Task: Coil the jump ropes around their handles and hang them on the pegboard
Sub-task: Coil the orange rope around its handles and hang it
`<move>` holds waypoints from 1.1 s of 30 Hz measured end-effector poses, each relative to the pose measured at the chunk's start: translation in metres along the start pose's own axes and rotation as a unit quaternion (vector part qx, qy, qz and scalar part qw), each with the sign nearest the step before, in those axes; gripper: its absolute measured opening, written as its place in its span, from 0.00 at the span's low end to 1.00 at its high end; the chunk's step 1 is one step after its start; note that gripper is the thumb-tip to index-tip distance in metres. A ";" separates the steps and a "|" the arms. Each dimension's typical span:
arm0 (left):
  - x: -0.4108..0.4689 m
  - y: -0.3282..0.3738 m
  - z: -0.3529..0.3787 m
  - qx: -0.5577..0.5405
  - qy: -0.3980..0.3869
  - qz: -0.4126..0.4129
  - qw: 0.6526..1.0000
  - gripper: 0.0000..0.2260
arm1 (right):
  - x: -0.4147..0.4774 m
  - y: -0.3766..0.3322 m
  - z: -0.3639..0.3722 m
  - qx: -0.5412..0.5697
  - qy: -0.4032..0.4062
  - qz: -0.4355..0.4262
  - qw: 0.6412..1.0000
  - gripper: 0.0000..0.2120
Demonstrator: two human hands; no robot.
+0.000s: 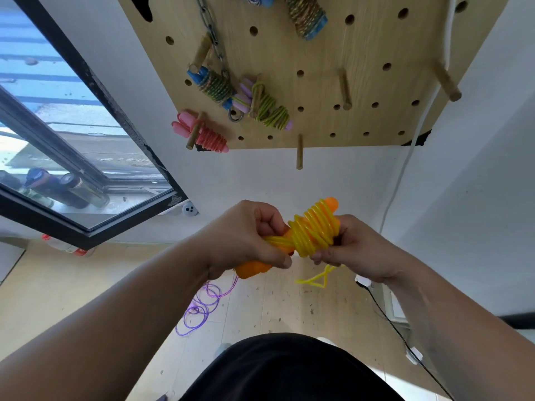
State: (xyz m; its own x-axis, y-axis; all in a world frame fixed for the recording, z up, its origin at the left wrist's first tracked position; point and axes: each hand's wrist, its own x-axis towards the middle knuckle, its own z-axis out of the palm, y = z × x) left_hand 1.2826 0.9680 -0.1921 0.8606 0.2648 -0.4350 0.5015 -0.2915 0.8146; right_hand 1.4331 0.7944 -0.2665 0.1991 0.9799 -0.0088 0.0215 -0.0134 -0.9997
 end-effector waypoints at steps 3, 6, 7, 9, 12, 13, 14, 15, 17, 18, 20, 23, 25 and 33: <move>-0.007 -0.001 0.007 0.031 -0.052 -0.002 0.998 0.17 | 0.003 0.002 -0.006 -0.095 -0.057 0.022 0.994 0.13; -0.012 -0.004 0.012 0.041 -0.065 -0.010 0.997 0.15 | 0.010 0.001 -0.009 -0.156 -0.107 0.043 0.981 0.13; -0.012 -0.004 0.011 0.042 -0.059 -0.016 0.997 0.15 | 0.012 -0.001 -0.011 -0.181 -0.118 0.054 0.975 0.16; -0.012 -0.005 0.010 0.058 -0.046 -0.022 0.997 0.15 | 0.018 -0.003 -0.015 -0.237 -0.154 0.069 0.957 0.16; -0.008 -0.005 0.009 0.113 -0.036 -0.018 0.993 0.16 | 0.030 -0.007 -0.020 -0.324 -0.206 0.069 0.921 0.18; -0.007 -0.004 0.010 0.132 -0.035 -0.012 0.991 0.16 | 0.034 -0.009 -0.021 -0.343 -0.221 0.071 0.910 0.19; -0.005 -0.003 0.011 0.152 -0.033 -0.004 0.988 0.16 | 0.038 -0.011 -0.023 -0.351 -0.232 0.078 0.904 0.18; -0.004 -0.001 0.012 0.173 -0.030 0.004 0.984 0.15 | 0.040 -0.014 -0.025 -0.356 -0.238 0.089 0.899 0.16; -0.002 0.000 0.015 0.229 -0.033 0.018 0.973 0.15 | 0.045 -0.019 -0.031 -0.351 -0.234 0.121 0.899 0.11; -0.002 -0.002 0.017 0.261 -0.038 0.023 0.964 0.15 | 0.048 -0.022 -0.035 -0.345 -0.229 0.137 0.900 0.06; -0.002 -0.006 0.024 0.313 -0.040 0.028 0.948 0.17 | 0.054 -0.027 -0.039 -0.363 -0.226 0.147 0.892 0.04; 0.004 -0.009 0.032 0.398 -0.029 0.034 0.916 0.20 | 0.066 -0.031 -0.029 -0.423 -0.213 0.148 0.868 0.05; 0.010 -0.011 0.032 0.443 -0.006 0.025 0.896 0.20 | 0.071 -0.034 -0.015 -0.464 -0.171 0.134 0.859 0.05; 0.029 -0.027 0.011 0.321 0.184 -0.057 0.927 0.14 | 0.042 -0.034 0.038 -0.460 0.082 0.093 0.879 0.12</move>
State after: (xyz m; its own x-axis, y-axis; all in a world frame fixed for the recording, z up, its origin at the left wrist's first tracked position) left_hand 1.2949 0.9729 -0.2306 0.7691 0.5890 -0.2481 0.6389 -0.6980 0.3235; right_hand 1.4032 0.8432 -0.2339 0.4196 0.9031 -0.0919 0.7417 -0.3995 -0.5387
